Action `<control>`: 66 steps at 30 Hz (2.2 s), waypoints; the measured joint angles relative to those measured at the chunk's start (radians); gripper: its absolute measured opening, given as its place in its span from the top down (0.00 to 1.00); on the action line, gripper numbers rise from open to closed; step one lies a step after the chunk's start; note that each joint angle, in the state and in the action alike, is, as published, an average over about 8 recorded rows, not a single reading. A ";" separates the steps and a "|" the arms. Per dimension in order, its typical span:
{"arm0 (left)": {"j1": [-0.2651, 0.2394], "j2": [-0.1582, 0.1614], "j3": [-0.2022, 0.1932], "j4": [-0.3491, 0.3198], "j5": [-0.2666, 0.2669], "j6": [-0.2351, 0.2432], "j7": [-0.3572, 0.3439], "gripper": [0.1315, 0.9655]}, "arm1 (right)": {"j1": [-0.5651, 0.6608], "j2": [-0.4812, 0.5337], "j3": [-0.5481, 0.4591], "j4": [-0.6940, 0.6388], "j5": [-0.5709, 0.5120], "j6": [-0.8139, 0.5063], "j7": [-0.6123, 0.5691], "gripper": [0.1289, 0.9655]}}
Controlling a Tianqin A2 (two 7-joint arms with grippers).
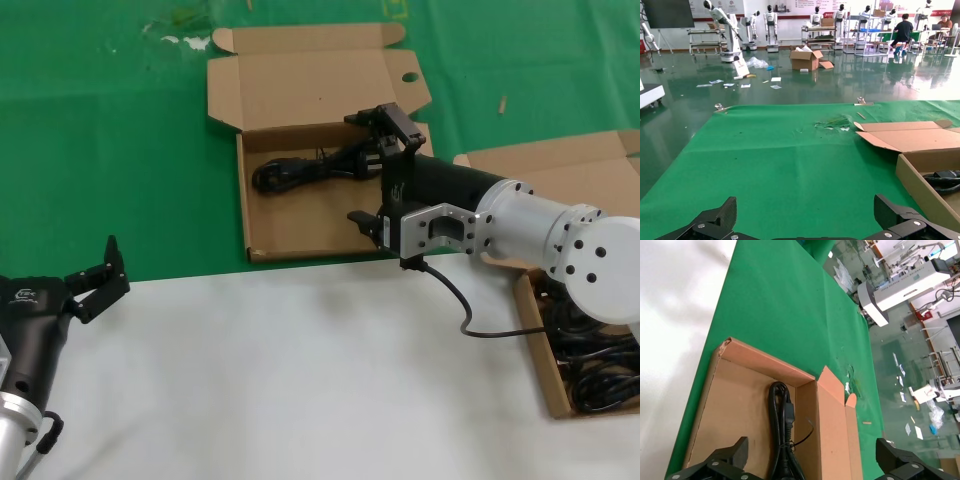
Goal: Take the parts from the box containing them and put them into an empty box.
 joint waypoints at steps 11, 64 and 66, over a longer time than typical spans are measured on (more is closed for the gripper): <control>0.000 0.000 0.000 0.000 0.000 0.000 0.000 0.00 | 0.000 0.000 0.000 0.000 0.000 0.000 0.000 0.05; 0.000 0.000 0.000 0.000 0.000 0.000 0.000 0.00 | -0.337 -0.061 0.205 0.116 0.404 0.331 0.167 0.00; 0.000 0.000 0.000 0.000 0.000 0.000 0.000 0.00 | -0.354 -0.064 0.216 0.122 0.424 0.348 0.175 0.00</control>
